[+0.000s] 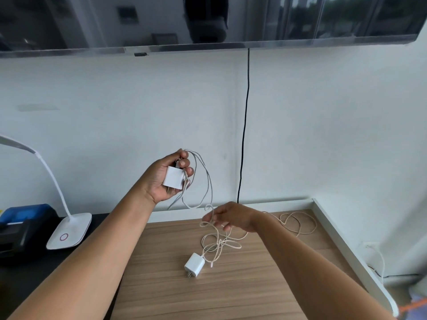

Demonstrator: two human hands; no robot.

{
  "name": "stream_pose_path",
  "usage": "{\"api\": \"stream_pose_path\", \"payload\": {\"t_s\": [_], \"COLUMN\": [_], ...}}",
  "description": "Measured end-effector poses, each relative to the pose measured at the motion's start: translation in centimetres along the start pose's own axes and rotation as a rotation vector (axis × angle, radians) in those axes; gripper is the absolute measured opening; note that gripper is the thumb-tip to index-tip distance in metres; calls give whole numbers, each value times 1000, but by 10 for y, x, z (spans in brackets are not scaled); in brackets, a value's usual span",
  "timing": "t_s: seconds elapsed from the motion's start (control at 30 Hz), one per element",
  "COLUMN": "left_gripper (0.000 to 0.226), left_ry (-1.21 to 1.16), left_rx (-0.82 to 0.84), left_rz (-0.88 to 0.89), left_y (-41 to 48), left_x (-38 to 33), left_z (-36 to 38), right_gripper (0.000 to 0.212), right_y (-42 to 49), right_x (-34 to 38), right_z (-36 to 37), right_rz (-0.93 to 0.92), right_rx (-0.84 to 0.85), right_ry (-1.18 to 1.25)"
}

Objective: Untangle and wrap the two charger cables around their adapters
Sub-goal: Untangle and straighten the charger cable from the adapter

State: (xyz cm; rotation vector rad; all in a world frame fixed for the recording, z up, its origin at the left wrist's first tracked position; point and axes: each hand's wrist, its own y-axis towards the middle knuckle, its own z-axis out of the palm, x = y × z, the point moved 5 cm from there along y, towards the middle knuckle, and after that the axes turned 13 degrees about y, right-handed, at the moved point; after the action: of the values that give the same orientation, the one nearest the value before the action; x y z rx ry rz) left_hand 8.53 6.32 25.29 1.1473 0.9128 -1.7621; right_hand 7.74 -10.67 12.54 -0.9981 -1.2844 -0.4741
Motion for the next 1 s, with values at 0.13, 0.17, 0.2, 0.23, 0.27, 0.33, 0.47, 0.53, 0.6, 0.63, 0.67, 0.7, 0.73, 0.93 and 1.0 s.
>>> {"api": "stream_pose_path", "payload": {"t_s": [0.13,0.17,0.2,0.23,0.27,0.33,0.47,0.53,0.6,0.63,0.67,0.7,0.73,0.93,1.0], "left_gripper": [28,28,28,27,26,25,21,18,16,15,14,14,14,26,27], "left_ry": [13,28,45,64,80,96,52,19,-17,-36,-57,-82,-111,-209,-249], "left_rx": [-27,-36,-44,-51,-58,-70,-76,-73,-71,-67,-65,-66,-72,-117,-137], "left_rz": [30,31,29,25,19,10,31,48,60,69,80,85,86,108,123], "left_y": [-3,-4,-5,-5,-5,-5,1,4,5,5,5,5,4,5,6], "left_x": [-16,-18,-20,-21,-20,-19,-15,-16,-17,-19,-21,-23,-24,-26,-27], "left_z": [-11,-14,-17,-19,-20,-20,-17,-16,-17,-18,-18,-20,-22,-38,-42], "right_gripper": [17,15,13,10,8,12,19,14,12,10,12,15,19,20,23], "right_y": [-6,-8,-11,-13,-14,-13,-7,-7,-6,-6,-6,-7,-9,-9,-9], "right_x": [12,16,21,25,29,37,46,50,50,50,48,48,47,44,45], "right_z": [-10,-14,-18,-21,-24,-26,-31,-29,-33,-36,-40,-44,-46,-47,-45], "right_rz": [-117,-144,-169,-188,-198,-218,-223,-205,-128,-84,-50,-45,-53,-160,-185], "right_rx": [-135,-172,-202,-228,-249,-289,-523,-552,-529,-527,-533,-542,-550,-510,-463], "right_ry": [4,-1,-10,-13,-2,16,-559,-699,-664,-614,-537,-436,-340,-307,-230]}}
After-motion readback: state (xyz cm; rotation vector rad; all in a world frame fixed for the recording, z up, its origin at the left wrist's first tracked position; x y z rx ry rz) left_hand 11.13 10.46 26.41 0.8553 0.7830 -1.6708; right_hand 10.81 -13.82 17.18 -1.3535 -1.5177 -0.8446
